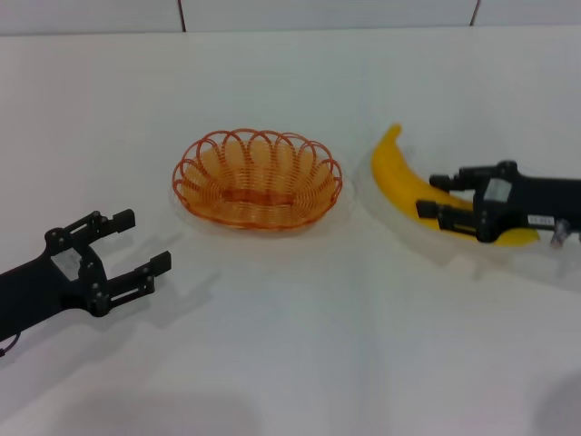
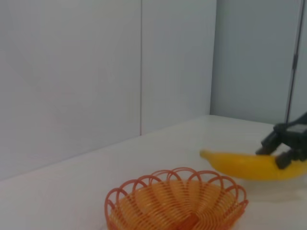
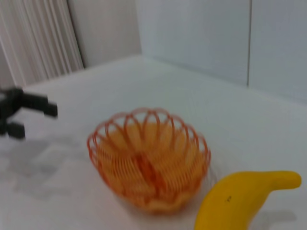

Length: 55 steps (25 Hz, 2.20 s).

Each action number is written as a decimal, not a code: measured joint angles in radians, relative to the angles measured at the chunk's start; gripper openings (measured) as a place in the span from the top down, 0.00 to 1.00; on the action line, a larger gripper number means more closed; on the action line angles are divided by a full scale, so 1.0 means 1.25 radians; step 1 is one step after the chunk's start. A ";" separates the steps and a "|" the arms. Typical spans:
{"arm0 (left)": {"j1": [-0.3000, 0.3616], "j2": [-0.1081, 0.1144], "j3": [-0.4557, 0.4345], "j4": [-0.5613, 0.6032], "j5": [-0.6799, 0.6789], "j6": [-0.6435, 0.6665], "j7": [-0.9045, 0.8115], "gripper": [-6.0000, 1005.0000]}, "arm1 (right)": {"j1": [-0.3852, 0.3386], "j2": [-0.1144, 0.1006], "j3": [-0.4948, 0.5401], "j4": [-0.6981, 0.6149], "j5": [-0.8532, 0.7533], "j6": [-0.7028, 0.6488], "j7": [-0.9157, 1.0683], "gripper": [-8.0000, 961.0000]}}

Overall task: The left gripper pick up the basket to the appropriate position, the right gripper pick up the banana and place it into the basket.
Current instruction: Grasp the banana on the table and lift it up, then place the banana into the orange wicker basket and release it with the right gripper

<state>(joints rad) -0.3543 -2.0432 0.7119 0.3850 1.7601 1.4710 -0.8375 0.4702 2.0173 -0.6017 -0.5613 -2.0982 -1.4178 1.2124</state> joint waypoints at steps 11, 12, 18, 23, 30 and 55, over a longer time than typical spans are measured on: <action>-0.006 0.000 0.002 0.000 0.000 0.005 0.000 0.20 | 0.084 0.012 -0.030 0.069 0.109 -0.095 -0.153 0.51; -0.006 0.000 0.002 0.000 -0.001 0.009 0.000 0.20 | 0.093 0.011 -0.040 0.084 0.109 -0.094 -0.165 0.51; -0.015 0.000 -0.003 0.000 -0.002 0.020 -0.018 0.20 | 0.136 0.013 -0.064 0.159 0.110 -0.078 -0.242 0.49; -0.018 0.000 0.000 0.000 -0.003 0.021 -0.018 0.20 | 0.186 0.019 -0.060 0.222 0.111 -0.007 -0.307 0.48; -0.026 0.000 0.001 0.000 -0.003 0.021 -0.018 0.20 | 0.242 0.021 -0.059 0.285 0.112 0.103 -0.321 0.47; -0.024 0.000 -0.003 -0.016 -0.001 0.016 -0.012 0.20 | 0.225 0.016 -0.060 0.280 0.141 0.054 -0.313 0.21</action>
<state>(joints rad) -0.3846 -2.0432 0.7085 0.3650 1.7594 1.4909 -0.8528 0.7512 2.0370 -0.6772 -0.2112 -1.9214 -1.3506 0.8214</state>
